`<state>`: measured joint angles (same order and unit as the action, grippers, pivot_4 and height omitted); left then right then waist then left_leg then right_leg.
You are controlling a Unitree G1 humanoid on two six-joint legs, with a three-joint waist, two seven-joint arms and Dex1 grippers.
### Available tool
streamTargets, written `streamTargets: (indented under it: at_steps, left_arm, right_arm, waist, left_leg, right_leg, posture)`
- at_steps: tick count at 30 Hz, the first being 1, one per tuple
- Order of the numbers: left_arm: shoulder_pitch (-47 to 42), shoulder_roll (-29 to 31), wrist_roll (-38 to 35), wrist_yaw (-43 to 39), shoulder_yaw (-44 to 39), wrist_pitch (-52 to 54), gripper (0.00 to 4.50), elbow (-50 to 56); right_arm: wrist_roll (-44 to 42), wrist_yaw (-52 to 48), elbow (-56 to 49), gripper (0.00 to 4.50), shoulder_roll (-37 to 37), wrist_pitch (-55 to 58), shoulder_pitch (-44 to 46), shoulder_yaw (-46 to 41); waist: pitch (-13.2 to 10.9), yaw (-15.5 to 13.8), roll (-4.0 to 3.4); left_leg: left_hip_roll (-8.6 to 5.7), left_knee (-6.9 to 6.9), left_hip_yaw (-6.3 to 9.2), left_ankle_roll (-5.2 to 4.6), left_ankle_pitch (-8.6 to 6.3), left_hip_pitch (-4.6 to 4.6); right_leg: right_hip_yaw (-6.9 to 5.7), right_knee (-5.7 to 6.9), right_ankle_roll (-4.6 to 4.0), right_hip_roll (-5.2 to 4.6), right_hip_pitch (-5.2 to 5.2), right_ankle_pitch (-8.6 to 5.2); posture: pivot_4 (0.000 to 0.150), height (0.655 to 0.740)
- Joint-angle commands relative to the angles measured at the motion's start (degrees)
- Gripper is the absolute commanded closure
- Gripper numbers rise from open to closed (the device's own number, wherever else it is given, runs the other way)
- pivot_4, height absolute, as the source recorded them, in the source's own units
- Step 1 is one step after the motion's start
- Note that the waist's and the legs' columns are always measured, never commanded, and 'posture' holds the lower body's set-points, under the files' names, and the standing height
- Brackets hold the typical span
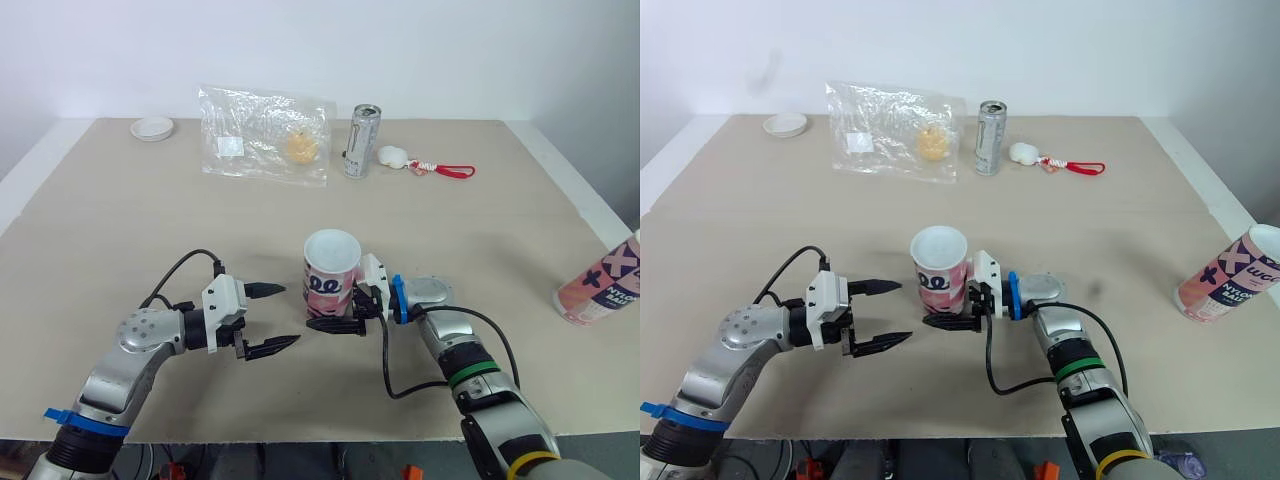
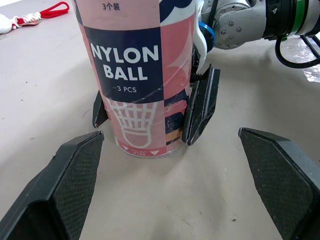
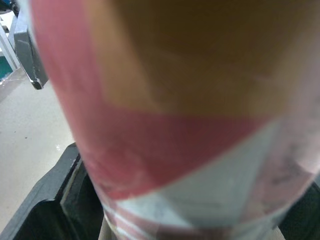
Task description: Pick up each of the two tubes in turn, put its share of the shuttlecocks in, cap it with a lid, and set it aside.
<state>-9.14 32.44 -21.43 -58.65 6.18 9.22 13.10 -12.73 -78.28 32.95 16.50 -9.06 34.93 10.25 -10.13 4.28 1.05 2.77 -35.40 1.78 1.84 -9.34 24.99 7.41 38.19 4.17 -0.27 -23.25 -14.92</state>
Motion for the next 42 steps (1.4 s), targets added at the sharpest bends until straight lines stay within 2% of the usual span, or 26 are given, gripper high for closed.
streamTargets:
  at_steps: [1, 12, 15, 22, 26, 32, 36, 42]
  left_arm:
    - [-0.7, 0.1, -0.4, 0.5, -1.2, -0.6, 0.00, 1.0]
    - [-1.7, 0.1, -0.3, 0.5, -0.9, -0.8, 0.00, 0.1]
    - [-2.2, -0.1, -0.4, 0.6, -0.7, -0.5, 0.00, 0.0]
    - [-2.7, -1.1, -0.6, 1.2, -0.3, -0.3, 0.00, 0.6]
    - [-2.9, -1.9, 0.1, 1.6, 0.1, -1.0, 0.00, 0.4]
    - [-3.4, -3.3, 0.3, 2.6, 0.6, -0.9, 0.00, 0.3]
    - [-3.7, -4.1, 0.5, 2.9, 1.1, -0.4, 0.00, 0.4]
    - [-3.9, -4.5, 0.5, 3.3, 1.2, -0.2, 0.00, 0.5]
  right_arm:
    - [0.1, 1.1, -2.5, 0.56, 0.4, -0.7, -0.2, -0.4]
    - [-0.8, 4.2, -7.2, 0.56, 0.9, 1.4, -3.0, -0.7]
    - [-2.6, 7.1, -11.4, 0.56, 1.5, 4.4, -4.9, -2.7]
    - [-8.8, 24.9, -30.0, 0.56, 2.8, 16.5, -15.9, -14.2]
    - [-6.8, 41.1, -36.7, 0.56, 3.3, 17.1, -24.1, -26.0]
    - [-3.5, 52.5, -34.4, 0.56, 3.5, 16.5, -26.2, -30.9]
    - [-2.1, 57.7, -28.0, 0.56, 3.7, 15.3, -24.7, -32.9]
    - [-2.4, 59.5, -23.6, 0.56, 4.7, 15.0, -23.3, -33.0]
  waist:
    - [0.0, 0.0, 0.00]
    - [0.0, 0.0, 0.00]
    - [0.0, 0.0, 0.00]
    - [0.0, -0.3, 0.00]
    - [0.0, -0.7, 0.01]
    - [0.0, -0.4, 0.00]
    - [0.0, -0.1, 0.00]
    - [0.0, -0.1, -0.01]
  left_leg:
    - [0.00, 0.00, 0.00, 0.00, 0.00, 0.00]
    - [0.00, 0.00, 0.00, 0.00, 0.00, 0.00]
    - [0.00, 0.00, 0.00, 0.00, 0.00, 0.01]
    - [-0.03, 0.02, 0.03, 0.00, 0.00, 0.08]
    - [-0.04, 0.02, 0.06, 0.01, 0.00, 0.07]
    - [-0.02, -0.02, -0.14, -0.01, 0.01, 0.00]
    - [-0.01, -0.03, -0.14, -0.09, 0.07, -0.06]
    - [-0.03, -0.06, -0.19, -0.10, 0.08, -0.05]
  right_leg:
    - [0.00, 0.00, 0.00, 0.00, 0.00, 0.00]
    - [0.00, 0.00, -0.01, 0.00, 0.00, -0.01]
    - [0.00, 0.01, -0.01, 0.00, 0.00, -0.01]
    - [0.01, 0.01, -0.03, -0.02, -0.01, -0.03]
    - [-0.02, 0.01, 0.07, -0.02, 0.00, -0.09]
    - [0.07, 0.00, -0.05, -0.05, -0.05, 0.00]
    - [0.07, 0.00, -0.23, -0.04, 0.01, 0.00]
    - [0.15, -0.01, -0.18, -0.05, 0.02, 0.01]
  posture:
    - [0.150, 0.7400]
    - [0.150, 0.7400]
    - [0.150, 0.7400]
    - [0.150, 0.7400]
    - [0.150, 0.7400]
    - [0.150, 0.7400]
    - [0.150, 0.7400]
    - [0.150, 0.7400]
